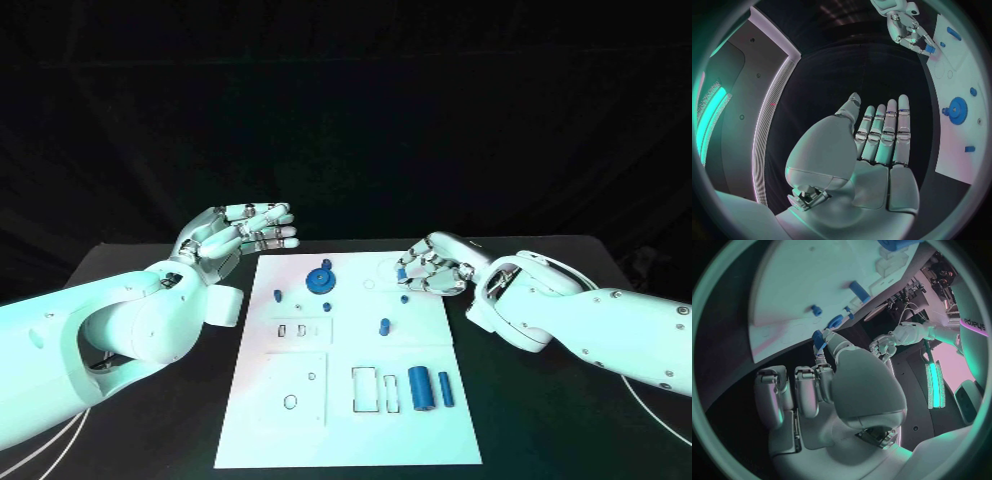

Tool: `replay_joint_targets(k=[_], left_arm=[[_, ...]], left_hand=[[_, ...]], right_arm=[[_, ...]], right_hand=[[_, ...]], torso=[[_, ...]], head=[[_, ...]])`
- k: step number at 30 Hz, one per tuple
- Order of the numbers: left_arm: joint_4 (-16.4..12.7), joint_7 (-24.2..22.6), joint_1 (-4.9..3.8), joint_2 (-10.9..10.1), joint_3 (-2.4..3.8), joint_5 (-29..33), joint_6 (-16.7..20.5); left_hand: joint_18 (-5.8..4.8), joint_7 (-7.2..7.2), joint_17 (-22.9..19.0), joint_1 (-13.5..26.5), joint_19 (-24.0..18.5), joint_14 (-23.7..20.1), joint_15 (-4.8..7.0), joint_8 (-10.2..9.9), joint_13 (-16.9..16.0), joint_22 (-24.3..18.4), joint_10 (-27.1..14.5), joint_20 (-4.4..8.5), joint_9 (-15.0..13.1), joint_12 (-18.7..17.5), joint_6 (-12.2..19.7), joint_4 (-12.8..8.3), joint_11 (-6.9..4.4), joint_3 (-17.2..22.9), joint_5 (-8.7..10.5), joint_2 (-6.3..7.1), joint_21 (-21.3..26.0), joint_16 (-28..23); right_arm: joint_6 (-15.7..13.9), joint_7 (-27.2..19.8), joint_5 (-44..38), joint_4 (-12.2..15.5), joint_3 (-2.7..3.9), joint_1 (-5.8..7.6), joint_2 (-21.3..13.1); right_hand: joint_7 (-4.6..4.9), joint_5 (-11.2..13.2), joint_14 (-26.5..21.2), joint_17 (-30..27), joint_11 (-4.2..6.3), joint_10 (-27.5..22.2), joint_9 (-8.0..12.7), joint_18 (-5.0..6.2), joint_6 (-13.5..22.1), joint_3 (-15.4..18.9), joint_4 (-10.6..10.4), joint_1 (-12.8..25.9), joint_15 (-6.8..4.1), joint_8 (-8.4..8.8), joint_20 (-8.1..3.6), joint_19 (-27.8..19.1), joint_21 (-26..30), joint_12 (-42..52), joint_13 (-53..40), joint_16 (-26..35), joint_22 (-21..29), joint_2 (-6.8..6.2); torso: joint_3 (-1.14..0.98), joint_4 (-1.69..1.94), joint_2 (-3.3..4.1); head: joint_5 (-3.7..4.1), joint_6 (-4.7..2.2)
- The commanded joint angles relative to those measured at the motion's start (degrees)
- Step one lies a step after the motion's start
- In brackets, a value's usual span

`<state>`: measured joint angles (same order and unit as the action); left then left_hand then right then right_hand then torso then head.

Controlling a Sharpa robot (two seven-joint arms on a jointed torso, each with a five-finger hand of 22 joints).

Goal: Assemble the parts on the task board

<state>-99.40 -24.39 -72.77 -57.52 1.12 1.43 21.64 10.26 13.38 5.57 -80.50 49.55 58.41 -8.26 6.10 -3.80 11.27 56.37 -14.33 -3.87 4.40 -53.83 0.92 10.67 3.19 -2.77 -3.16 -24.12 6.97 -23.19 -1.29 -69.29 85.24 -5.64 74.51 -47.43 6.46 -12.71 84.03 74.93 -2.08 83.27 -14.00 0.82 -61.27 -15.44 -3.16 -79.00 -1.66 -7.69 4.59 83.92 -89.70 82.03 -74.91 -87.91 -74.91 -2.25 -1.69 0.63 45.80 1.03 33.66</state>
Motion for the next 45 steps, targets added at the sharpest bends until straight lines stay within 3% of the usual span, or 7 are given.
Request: replay_joint_targets(k=[1,5,10,16,17,33,45], left_arm=[[0.32,-0.22,-0.04,0.39,0.00,-0.02,-1.25],[0.90,-0.22,-0.03,0.92,-0.05,-0.02,-1.32],[1.71,-0.22,-0.03,1.69,-0.10,-0.02,-1.40],[2.38,-0.20,-0.02,2.27,-0.12,-0.02,-1.39],[2.48,-0.20,-0.02,2.34,-0.12,-0.02,-1.38],[2.78,-0.16,-0.03,2.91,-0.12,-0.02,-1.40],[2.79,-0.13,-0.03,2.95,-0.12,-0.02,-1.41]], left_hand=[[0.11,0.43,-0.09,0.18,-0.39,-0.09,-0.32,-0.36,0.04,-0.02,-0.06,-0.08,0.01,-0.25,0.15,-0.35,0.30,-0.04,-0.14,-0.56,-0.33,-0.38],[0.12,0.43,-0.08,0.18,-0.41,-0.08,-0.32,-0.38,0.04,-0.02,-0.05,-0.08,0.01,-0.27,0.14,-0.37,0.30,-0.02,-0.14,-0.58,-0.35,-0.40],[0.12,0.43,-0.08,0.18,-0.41,-0.08,-0.32,-0.38,0.04,-0.02,-0.05,-0.08,0.01,-0.27,0.14,-0.37,0.30,-0.02,-0.14,-0.58,-0.35,-0.40],[0.12,0.43,-0.08,0.18,-0.41,-0.08,-0.32,-0.38,0.04,-0.02,-0.05,-0.08,0.01,-0.27,0.14,-0.37,0.30,-0.02,-0.14,-0.58,-0.35,-0.40],[0.12,0.43,-0.08,0.18,-0.41,-0.08,-0.32,-0.38,0.04,-0.02,-0.05,-0.08,0.01,-0.27,0.14,-0.37,0.30,-0.02,-0.14,-0.58,-0.35,-0.40],[0.12,0.43,-0.08,0.18,-0.41,-0.08,-0.32,-0.38,0.04,-0.02,-0.05,-0.08,0.01,-0.27,0.14,-0.37,0.30,-0.02,-0.14,-0.58,-0.35,-0.40],[0.12,0.41,-0.08,0.15,-0.45,-0.04,-0.32,-0.41,0.03,-0.01,-0.01,-0.10,-0.01,-0.29,0.09,-0.43,0.28,0.06,-0.14,-0.66,-0.38,-0.46]], right_arm=[[-2.00,3.44,-2.07,2.55,0.05,0.32,0.93],[-1.98,5.48,-3.39,4.25,0.02,0.48,3.59],[-1.30,7.86,-4.83,4.13,-0.31,0.16,8.49],[-0.59,9.86,-7.37,3.19,-0.79,-0.82,12.91],[-0.43,10.23,-8.09,2.93,-0.88,-1.08,13.72],[1.81,13.91,-13.72,-0.74,-1.43,-4.53,19.49],[2.74,14.43,-14.62,-2.43,-1.53,-5.60,20.48]], right_hand=[[-0.15,0.06,5.25,12.12,0.30,-0.03,-0.37,-0.82,-0.65,0.07,-0.29,0.26,-0.43,-0.40,-0.35,6.08,-0.30,0.19,-7.33,-0.21,-15.09,0.33],[-0.17,0.11,5.26,12.12,0.32,-0.02,-0.39,-0.82,-0.68,0.05,-0.32,0.33,-0.44,-0.44,-0.36,6.08,-0.30,0.19,-7.34,-0.22,-15.09,0.38],[-0.19,0.13,5.25,12.08,0.33,-0.06,-0.40,-0.82,-0.69,0.03,-0.32,0.35,-0.44,-0.45,-0.36,6.08,-0.30,0.13,-7.29,-0.19,-15.09,0.42],[-0.19,0.14,5.23,12.03,0.34,-0.10,-0.40,-0.82,-0.68,0.02,-0.32,0.35,-0.44,-0.45,-0.36,6.08,-0.30,0.08,-7.24,-0.15,-15.09,0.42],[-0.19,0.14,5.23,12.02,0.34,-0.12,-0.40,-0.82,-0.67,0.02,-0.32,0.36,-0.44,-0.45,-0.36,6.08,-0.30,0.07,-7.22,-0.15,-15.09,0.43],[-0.17,0.10,5.21,11.91,0.34,-0.21,-0.39,-0.82,-0.53,-0.01,-0.30,0.41,-0.46,-0.40,-0.37,6.08,-0.30,-0.05,-7.11,-0.08,-15.09,0.42],[-0.16,0.09,5.20,11.89,0.33,-0.16,-0.38,-0.82,-0.49,-0.01,-0.31,0.45,-0.46,-0.39,-0.38,6.08,-0.30,0.00,-7.17,-0.06,-15.09,0.41]], torso=[[0.15,0.00,-0.30],[0.20,0.10,-0.61],[0.40,0.32,-0.93],[0.62,0.60,-1.06],[0.58,0.51,-1.03],[0.47,0.53,-0.98],[0.45,0.42,-0.99]], head=[[-0.33,0.40],[-1.29,1.03],[-2.66,1.93],[-3.41,2.58],[-3.59,2.60],[-4.62,3.21],[-4.77,3.43]])
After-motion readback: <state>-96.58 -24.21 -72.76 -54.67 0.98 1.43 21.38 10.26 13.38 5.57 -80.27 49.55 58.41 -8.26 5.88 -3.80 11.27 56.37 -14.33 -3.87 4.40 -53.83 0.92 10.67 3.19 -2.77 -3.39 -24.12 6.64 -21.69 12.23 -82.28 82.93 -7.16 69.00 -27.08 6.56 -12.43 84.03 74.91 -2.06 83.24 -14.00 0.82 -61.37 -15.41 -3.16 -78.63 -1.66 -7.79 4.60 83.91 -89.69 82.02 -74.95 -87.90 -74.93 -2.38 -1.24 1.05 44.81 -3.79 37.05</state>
